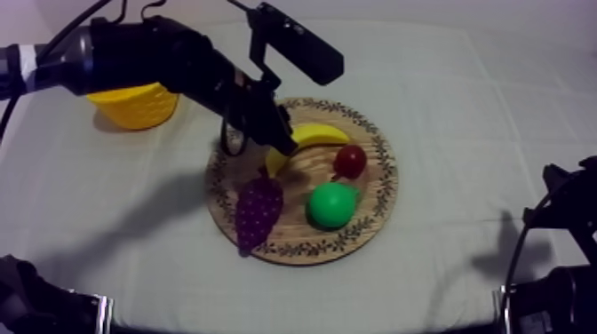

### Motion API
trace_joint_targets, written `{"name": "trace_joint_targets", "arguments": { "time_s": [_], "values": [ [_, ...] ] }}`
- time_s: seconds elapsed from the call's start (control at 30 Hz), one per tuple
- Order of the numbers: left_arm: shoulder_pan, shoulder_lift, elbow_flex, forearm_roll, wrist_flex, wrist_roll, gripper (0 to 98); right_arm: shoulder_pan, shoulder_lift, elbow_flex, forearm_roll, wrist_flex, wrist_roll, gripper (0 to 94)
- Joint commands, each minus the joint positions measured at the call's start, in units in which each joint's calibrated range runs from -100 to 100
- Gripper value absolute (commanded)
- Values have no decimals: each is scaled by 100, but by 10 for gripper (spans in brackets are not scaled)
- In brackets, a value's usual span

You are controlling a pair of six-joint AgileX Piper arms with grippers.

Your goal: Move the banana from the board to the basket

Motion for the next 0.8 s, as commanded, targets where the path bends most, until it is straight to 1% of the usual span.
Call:
{"name": "trace_joint_targets", "arguments": {
  "time_s": [0.0,0.1,0.17,0.33,0.57,0.63,0.77],
  "values": [
    [18,13,-27,5,113,23,639,3,-5,5,1,-1,2,4],
    [42,33,-51,-4,179,52,716,3,-5,5,1,-1,2,4],
    [49,45,-45,-4,196,44,726,3,-5,5,1,-1,2,4],
    [39,125,-39,4,201,45,706,3,-5,5,1,-1,2,4],
    [38,599,-459,-32,285,195,670,3,-5,5,1,-1,2,4],
    [36,816,-719,-76,430,272,663,3,-5,5,1,-1,2,4],
    [26,1281,-1442,-173,989,394,654,3,-5,5,1,-1,2,4]
  ]
}}
